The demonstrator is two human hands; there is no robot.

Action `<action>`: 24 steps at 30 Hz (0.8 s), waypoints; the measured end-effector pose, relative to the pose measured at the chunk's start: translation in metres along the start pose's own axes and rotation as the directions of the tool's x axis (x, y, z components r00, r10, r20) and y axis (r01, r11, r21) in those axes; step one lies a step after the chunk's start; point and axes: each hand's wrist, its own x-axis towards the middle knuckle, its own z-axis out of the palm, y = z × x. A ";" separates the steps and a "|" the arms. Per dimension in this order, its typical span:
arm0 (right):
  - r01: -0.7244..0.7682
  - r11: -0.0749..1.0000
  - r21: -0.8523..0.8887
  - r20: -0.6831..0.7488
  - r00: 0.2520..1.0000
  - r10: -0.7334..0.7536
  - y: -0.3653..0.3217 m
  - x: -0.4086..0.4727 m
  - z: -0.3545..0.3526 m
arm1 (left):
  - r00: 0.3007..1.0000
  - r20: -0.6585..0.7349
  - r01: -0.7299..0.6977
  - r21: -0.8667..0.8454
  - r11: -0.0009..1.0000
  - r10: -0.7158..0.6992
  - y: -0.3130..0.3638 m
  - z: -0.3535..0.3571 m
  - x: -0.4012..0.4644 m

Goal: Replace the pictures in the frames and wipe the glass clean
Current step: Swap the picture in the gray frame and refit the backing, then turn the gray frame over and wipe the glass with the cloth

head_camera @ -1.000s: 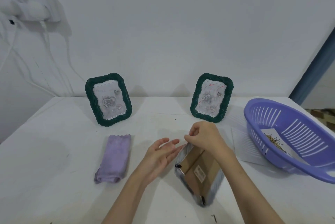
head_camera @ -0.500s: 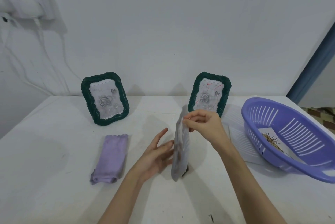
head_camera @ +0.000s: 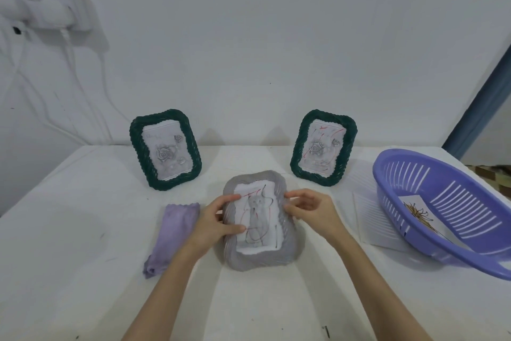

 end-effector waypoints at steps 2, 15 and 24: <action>-0.011 0.995 -0.095 0.045 0.999 0.016 0.016 0.000 0.006 | 0.998 -0.055 -0.018 0.181 0.983 0.028 -0.004 -0.004 0.003; 0.195 0.835 -0.514 0.083 0.981 -0.178 0.052 -0.008 0.023 | 0.997 0.067 -0.047 0.887 0.460 -0.026 -0.022 -0.009 0.004; 0.174 0.836 -0.521 0.027 0.982 -0.188 0.058 -0.007 0.030 | 0.881 -0.471 0.336 0.676 0.656 0.035 -0.024 -0.075 -0.018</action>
